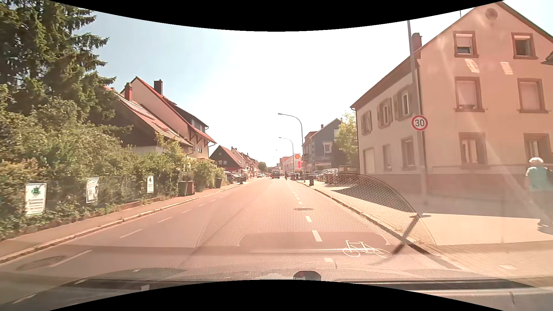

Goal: Follow the waypoints while adhering to traffic rules and regulations

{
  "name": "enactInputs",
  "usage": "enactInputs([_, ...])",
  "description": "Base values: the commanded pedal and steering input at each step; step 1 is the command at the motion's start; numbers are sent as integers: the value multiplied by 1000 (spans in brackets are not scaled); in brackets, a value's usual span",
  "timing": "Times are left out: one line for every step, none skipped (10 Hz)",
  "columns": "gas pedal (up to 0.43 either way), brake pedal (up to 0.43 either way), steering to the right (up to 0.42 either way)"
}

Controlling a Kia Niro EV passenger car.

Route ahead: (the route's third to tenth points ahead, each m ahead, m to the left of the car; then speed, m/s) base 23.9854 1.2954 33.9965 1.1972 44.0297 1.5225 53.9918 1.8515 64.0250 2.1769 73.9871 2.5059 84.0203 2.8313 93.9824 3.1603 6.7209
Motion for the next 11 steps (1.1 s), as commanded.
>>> enactInputs([87,0,-18])
enactInputs([87,0,-18])
enactInputs([87,0,-18])
enactInputs([87,0,-18])
enactInputs([87,0,-17])
enactInputs([87,0,-16])
enactInputs([87,0,-15])
enactInputs([87,0,-12])
enactInputs([87,0,-9])
enactInputs([87,0,-5])
enactInputs([87,0,-4])
